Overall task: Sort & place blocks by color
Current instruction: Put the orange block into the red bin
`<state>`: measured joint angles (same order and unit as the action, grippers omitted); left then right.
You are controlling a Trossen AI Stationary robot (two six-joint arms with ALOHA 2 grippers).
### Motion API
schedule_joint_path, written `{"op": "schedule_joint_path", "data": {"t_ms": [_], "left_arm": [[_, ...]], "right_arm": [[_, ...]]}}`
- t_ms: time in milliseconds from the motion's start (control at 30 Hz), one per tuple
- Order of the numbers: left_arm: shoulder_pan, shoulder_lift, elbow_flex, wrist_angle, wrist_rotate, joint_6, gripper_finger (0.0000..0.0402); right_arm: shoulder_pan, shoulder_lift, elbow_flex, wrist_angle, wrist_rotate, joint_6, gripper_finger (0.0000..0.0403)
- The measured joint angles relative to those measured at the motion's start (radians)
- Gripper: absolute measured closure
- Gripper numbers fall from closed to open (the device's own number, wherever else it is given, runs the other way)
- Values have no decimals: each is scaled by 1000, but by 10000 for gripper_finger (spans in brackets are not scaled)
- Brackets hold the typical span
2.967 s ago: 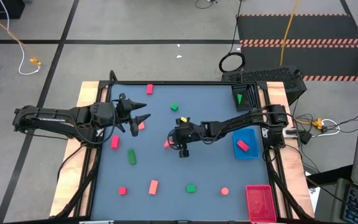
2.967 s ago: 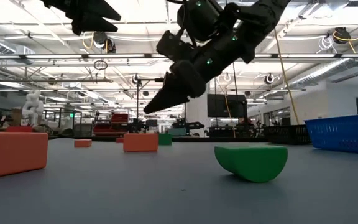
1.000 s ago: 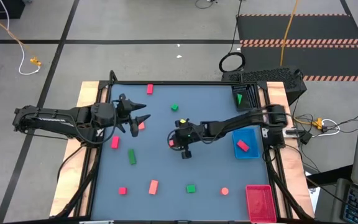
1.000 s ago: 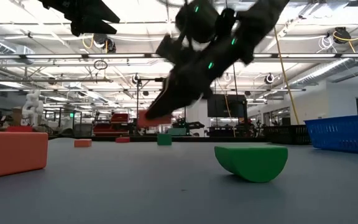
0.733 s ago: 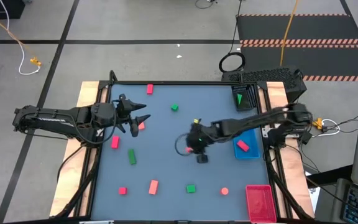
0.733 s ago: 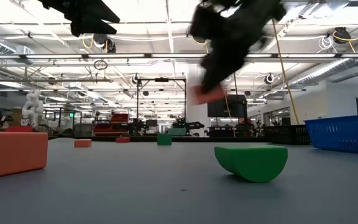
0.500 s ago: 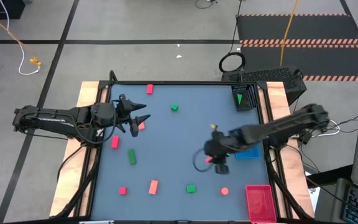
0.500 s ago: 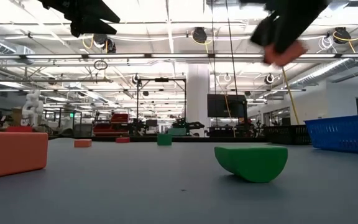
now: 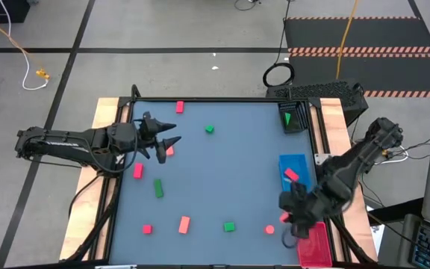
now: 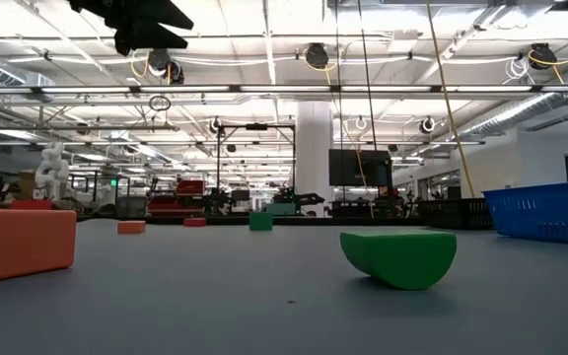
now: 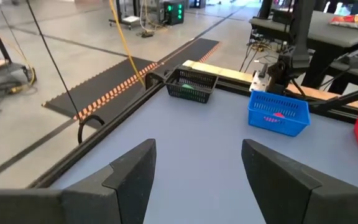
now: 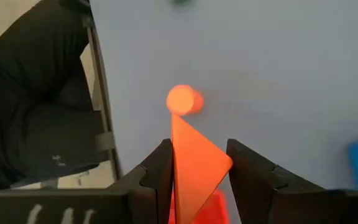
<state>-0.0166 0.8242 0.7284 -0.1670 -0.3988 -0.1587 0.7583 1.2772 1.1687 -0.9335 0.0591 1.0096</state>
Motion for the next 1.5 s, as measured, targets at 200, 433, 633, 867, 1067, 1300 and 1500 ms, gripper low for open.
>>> {"op": "schedule_joint_path", "data": {"t_ms": [200, 433, 633, 867, 1067, 1300, 1500], "left_arm": [[2, 0, 0, 70, -1, 56, 163], [3, 0, 0, 207, -2, 120, 163], [3, 0, 0, 305, -1, 161, 163], [3, 0, 0, 327, -1, 181, 163], [3, 0, 0, 328, -1, 180, 163], [3, 0, 0, 320, 0, 175, 163], [3, 0, 0, 320, 1, 170, 163]], "right_arm": [[171, 22, 0, -17, 131, 304, 289], [315, 85, 0, -74, 149, 663, 289], [384, 162, 0, -131, 65, 844, 289], [430, 196, 0, -176, 43, 958, 265], [434, 197, 0, -205, 44, 968, 177], [434, 183, 0, -229, 79, 929, 132], [422, 164, 0, -224, 382, 842, 134]]}}
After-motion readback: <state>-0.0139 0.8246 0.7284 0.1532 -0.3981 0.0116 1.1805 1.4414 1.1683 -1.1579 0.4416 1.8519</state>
